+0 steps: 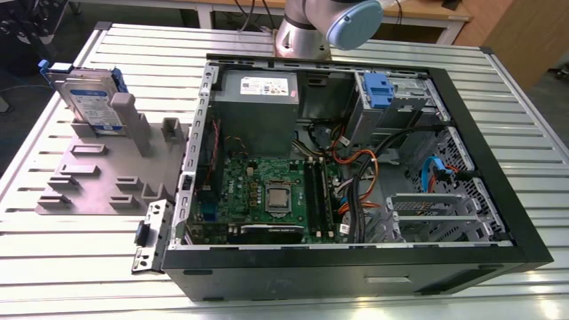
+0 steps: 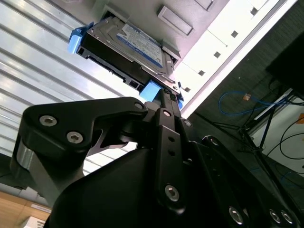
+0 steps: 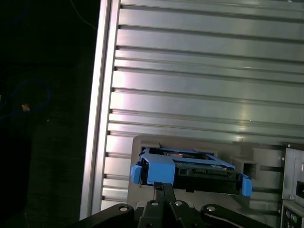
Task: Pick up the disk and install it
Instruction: 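Pick up the disk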
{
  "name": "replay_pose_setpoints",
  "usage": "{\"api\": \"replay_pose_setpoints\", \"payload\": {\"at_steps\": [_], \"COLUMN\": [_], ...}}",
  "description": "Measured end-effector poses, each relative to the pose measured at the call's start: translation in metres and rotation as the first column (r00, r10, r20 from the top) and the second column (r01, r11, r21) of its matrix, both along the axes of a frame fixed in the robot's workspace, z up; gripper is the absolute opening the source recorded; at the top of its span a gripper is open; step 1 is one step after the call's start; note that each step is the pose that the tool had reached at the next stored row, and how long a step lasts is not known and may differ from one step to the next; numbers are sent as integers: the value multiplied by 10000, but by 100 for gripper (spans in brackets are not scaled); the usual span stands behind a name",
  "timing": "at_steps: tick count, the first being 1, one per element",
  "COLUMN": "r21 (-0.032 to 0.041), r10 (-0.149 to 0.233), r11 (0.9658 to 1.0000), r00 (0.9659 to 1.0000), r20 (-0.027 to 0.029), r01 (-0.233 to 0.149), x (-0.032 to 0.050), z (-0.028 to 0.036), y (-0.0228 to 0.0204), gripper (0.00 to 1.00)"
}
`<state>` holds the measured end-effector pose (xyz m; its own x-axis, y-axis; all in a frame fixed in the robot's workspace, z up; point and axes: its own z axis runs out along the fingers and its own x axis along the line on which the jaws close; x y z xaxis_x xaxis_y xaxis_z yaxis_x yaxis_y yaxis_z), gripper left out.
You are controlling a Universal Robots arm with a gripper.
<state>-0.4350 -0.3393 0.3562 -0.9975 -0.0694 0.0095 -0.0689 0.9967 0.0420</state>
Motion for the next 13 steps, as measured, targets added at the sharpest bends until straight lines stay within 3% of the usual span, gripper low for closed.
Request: {"api": "replay_pose_setpoints", "payload": {"at_steps": [13], "r21": [0], "r10": [209], "r11": [9998], "r00": [9998], "r20": [1], "r01": [-209], "x": [0], "z": [0], "y": [0], "gripper": [11]}}
